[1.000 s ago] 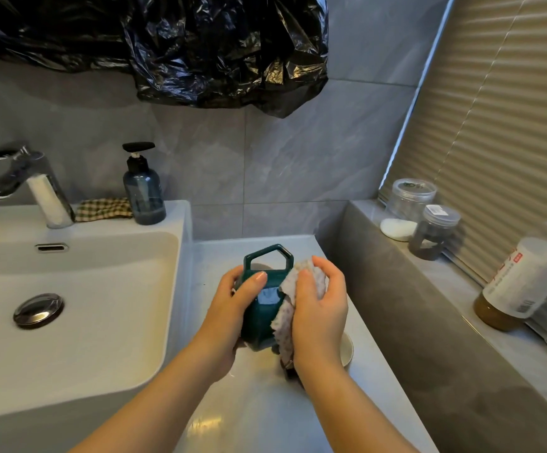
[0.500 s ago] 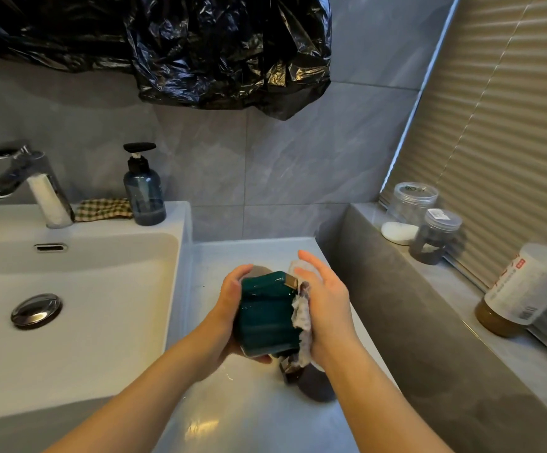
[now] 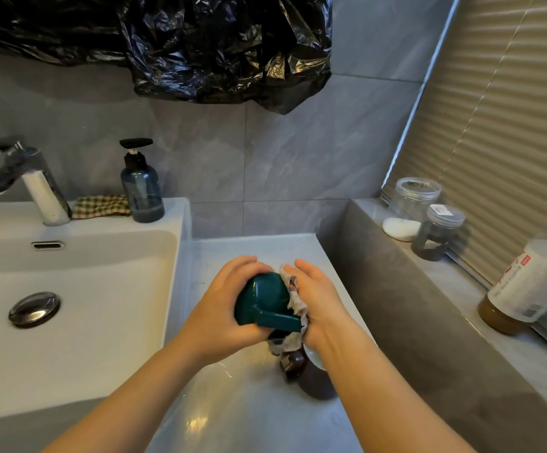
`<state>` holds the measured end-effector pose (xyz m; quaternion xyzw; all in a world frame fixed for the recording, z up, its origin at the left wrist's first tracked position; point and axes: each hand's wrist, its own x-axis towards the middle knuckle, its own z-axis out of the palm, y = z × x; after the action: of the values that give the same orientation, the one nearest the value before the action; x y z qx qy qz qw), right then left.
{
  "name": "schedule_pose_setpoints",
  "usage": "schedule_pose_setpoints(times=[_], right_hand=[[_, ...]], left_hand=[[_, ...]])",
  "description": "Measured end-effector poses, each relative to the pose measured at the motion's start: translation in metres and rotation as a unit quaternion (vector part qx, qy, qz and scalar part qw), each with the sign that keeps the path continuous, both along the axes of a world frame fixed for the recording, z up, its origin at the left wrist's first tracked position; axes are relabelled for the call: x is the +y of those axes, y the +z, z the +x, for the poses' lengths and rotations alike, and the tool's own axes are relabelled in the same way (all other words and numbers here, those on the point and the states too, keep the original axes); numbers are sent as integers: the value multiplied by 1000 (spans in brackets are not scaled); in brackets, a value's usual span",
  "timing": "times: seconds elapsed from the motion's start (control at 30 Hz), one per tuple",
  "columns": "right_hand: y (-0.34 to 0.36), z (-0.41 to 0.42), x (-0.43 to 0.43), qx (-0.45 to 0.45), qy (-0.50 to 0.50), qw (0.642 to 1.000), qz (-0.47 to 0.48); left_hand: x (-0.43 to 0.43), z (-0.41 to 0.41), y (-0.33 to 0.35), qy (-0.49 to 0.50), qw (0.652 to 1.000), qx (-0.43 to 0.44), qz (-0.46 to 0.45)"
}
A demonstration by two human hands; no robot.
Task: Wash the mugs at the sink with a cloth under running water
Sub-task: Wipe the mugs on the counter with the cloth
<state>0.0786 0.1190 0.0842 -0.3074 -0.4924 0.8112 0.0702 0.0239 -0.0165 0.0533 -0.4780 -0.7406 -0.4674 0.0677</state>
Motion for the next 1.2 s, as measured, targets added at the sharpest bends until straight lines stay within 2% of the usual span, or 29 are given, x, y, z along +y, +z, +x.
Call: schedule_pose_setpoints(times=[0.07,0.1,0.2,0.27,0.33,0.4,0.43,0.47,0.5,0.53,0.57,0.63,0.73,0.8,0.87,0.93,0.97,1.13,1.2], right_hand=[[-6,0,0,0,-44,999,-25],[-10,-1,1,-5,-60,998,-8],[-14,3,-1,-26,-71,994,81],[-14,5,-3,-32,-74,989,126],[-13,6,-3,-29,-87,982,166],[-13,8,-3,-1,-107,971,216],[-12,10,-3,20,-121,961,247],[-10,14,-2,36,-133,952,273],[-9,16,0,50,-145,945,290],[-9,18,2,58,-156,939,302],[-8,20,5,66,-170,934,307],[-6,21,8,81,-209,925,307],[-8,22,10,74,-237,935,254],[-12,19,5,31,-192,964,180],[-20,11,0,15,-136,990,30],[-22,5,-5,7,-98,987,-125],[-26,2,-4,26,-89,981,-169],[-21,6,-5,52,-30,956,-287],[-16,9,-9,43,1,950,-309]], left_hand=[[2,0,-1,18,988,153,-31],[3,1,-3,22,976,209,-56],[13,12,0,41,954,239,-177],[18,15,0,53,935,222,-272],[18,14,2,39,942,128,-307],[18,11,5,64,971,25,-229],[16,10,8,95,977,-48,-183],[15,8,10,128,970,-157,-134],[14,7,13,147,943,-287,-84],[13,6,13,157,901,-403,-25],[12,5,14,167,861,-480,0],[9,2,13,175,803,-568,43],[8,5,22,175,723,-652,146],[11,10,28,161,699,-671,186],[15,14,29,147,702,-665,209],[18,18,27,134,728,-639,209],[19,20,25,126,734,-634,208],[23,18,23,108,726,-628,258],[22,13,25,130,754,-602,228]])
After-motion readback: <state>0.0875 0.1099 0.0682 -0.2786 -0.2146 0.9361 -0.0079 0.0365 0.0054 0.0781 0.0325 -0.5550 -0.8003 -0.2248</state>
